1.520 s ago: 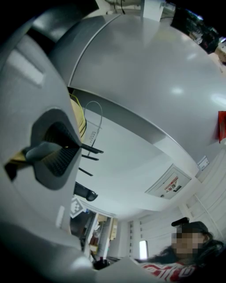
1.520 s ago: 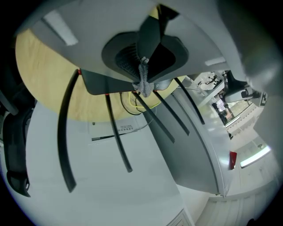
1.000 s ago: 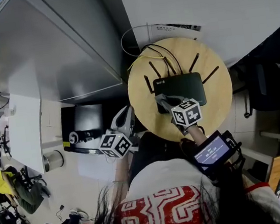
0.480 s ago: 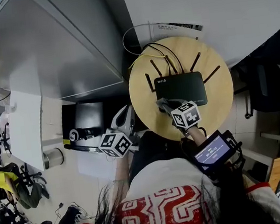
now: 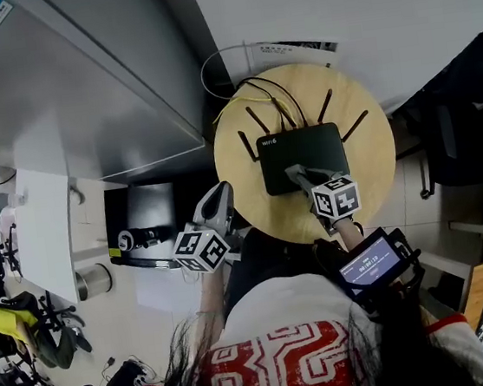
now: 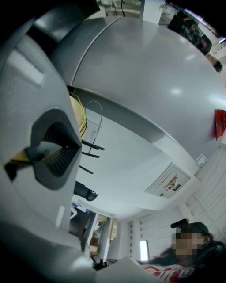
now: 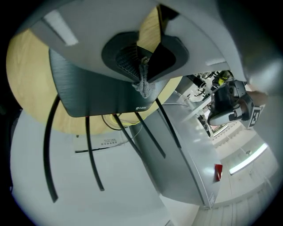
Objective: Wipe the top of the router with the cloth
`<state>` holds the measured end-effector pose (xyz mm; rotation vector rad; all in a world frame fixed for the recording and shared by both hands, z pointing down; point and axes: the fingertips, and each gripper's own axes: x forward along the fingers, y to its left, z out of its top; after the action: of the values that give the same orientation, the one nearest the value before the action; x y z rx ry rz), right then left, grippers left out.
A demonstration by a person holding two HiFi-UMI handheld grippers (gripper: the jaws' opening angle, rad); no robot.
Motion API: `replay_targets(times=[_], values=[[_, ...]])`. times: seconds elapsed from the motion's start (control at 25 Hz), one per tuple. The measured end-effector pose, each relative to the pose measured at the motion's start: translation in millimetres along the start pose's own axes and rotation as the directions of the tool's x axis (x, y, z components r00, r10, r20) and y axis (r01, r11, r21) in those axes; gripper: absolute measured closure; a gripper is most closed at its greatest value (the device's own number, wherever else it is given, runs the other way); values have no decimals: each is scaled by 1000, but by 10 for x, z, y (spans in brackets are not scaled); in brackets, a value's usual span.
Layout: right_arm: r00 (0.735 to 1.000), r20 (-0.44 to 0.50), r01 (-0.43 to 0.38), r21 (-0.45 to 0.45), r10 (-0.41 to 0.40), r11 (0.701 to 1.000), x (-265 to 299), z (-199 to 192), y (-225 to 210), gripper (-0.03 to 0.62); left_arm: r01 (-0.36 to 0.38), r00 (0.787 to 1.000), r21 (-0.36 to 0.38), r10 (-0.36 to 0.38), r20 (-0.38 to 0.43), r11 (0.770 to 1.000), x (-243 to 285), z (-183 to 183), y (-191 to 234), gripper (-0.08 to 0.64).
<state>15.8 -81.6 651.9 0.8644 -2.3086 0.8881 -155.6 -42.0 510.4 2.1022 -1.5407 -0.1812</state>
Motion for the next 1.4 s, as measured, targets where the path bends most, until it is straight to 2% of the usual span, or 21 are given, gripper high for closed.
replay_targets(times=[0.2,0.4,0.56,0.68,0.88,1.04,1.24,1.4], values=[[995,44,81,66,-84,995,-326,-78,-412,549,31,999,4,-31,-18,999,111,-80,-182,565],[981,74,169,144,-181,975,-678,-194,-866,549,67,997,10,-67,-36,998,269,-169,-380,565],[970,119,188,185,-212,965,-919,-175,-1035,549,87,995,14,-87,-44,996,369,-242,-550,565],[962,184,166,203,-204,965,-1085,-72,-1046,549,102,994,16,-101,-45,995,416,-317,-701,565],[954,241,135,182,-178,974,-1270,49,-1005,549,136,990,22,-135,-51,990,437,-462,-955,565],[948,255,148,185,-193,972,-1365,-23,-971,549,173,982,27,-170,-84,985,426,-592,-1064,565],[942,263,160,192,-207,968,-1457,-119,-847,549,204,977,39,-201,-69,978,461,-509,-1094,565],[932,278,182,190,-231,965,-1577,-234,-655,549,279,959,52,-275,-74,959,375,-515,-1253,565]])
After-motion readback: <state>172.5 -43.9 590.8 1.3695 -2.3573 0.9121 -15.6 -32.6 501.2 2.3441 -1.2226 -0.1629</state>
